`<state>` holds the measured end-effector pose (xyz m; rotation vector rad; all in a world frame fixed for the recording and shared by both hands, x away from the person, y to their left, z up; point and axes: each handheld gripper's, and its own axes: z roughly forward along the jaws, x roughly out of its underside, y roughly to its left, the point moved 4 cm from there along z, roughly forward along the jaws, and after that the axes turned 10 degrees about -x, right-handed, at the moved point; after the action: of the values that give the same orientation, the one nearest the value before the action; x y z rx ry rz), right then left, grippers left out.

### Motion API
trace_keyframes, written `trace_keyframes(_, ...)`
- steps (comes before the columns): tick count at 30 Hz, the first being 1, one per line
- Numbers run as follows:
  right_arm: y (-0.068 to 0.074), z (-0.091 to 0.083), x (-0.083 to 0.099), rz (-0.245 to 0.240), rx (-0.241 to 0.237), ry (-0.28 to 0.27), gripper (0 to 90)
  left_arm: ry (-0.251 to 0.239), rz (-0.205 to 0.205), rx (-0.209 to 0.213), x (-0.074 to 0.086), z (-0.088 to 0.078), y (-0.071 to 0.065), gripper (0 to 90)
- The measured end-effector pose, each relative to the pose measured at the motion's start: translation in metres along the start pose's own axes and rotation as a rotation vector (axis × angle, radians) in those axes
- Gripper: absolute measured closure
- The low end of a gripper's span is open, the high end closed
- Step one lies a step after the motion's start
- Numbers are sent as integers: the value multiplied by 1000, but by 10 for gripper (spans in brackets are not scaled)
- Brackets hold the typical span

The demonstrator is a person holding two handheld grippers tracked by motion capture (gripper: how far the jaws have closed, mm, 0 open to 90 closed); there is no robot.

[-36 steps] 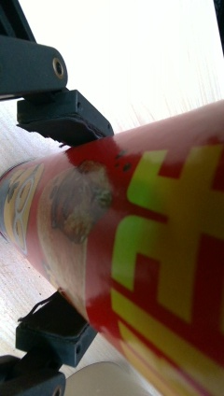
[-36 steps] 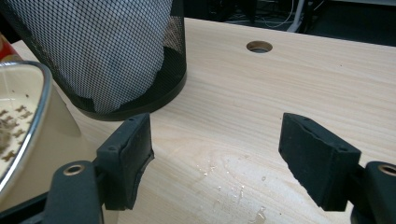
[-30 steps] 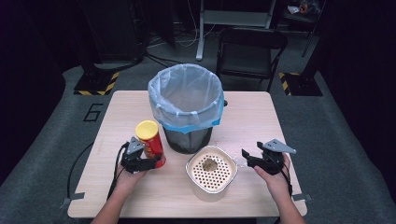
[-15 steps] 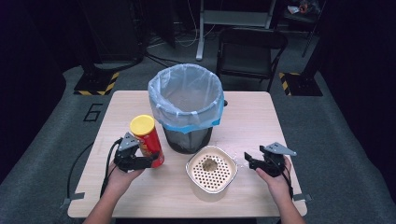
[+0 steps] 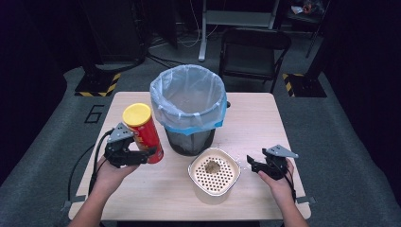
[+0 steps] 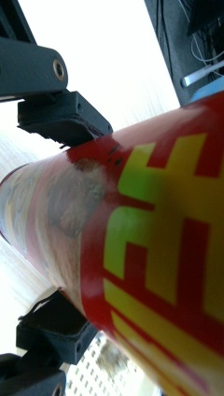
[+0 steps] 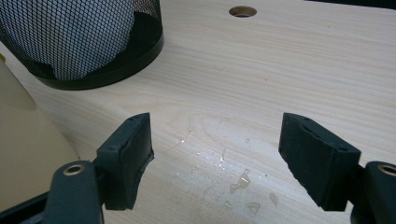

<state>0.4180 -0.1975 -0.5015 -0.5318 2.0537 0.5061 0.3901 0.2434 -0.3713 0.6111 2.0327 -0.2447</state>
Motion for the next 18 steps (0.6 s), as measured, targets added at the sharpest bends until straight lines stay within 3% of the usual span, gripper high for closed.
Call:
trace_keyframes(10,1,1,1,-7,-1,10,251,-17,17,-10,-38,-22,4,240)
trace_keyframes(12,1,2,1,-8,0,11,251,-28,-1,-10,-50,-29,8,241)
trace_keyframes(18,2,3,2,-14,-1,21,251,-20,9,-14,-66,-37,10,240)
